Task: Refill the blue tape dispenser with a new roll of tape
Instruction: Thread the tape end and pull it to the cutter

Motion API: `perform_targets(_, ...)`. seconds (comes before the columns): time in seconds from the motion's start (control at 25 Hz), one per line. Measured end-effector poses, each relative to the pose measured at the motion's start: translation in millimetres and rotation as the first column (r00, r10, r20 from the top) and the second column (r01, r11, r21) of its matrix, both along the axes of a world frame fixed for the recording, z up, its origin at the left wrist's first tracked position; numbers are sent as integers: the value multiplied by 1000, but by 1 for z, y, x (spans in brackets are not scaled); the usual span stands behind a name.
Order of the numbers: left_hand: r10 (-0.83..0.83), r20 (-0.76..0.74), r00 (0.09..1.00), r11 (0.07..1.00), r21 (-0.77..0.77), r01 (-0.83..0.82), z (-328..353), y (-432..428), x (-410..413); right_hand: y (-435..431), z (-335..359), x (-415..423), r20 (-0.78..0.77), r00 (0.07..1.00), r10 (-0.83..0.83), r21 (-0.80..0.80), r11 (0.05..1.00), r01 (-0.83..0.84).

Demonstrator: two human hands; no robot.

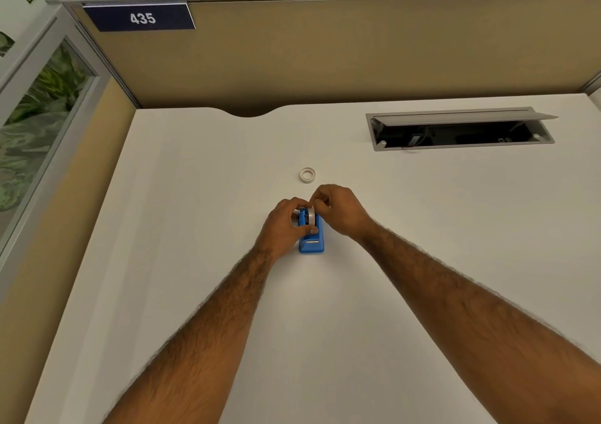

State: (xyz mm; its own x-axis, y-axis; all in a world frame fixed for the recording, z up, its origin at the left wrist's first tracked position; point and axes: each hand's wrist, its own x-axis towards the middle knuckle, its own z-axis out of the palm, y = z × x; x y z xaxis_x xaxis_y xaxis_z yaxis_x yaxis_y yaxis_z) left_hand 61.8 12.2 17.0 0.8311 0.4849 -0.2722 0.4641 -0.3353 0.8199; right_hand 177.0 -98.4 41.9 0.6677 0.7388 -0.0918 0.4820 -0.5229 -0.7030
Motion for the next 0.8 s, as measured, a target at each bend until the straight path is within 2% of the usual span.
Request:
perform_targets(0.32,7,-16,1000,1000,-1,-7,3,0,0,2,3,-2,83,984,161,-136,980,-149)
perform_targets(0.8,-18,-44,999,999,46,20,0,1,3,9,2,-4,105,992,69,-114,992,-57)
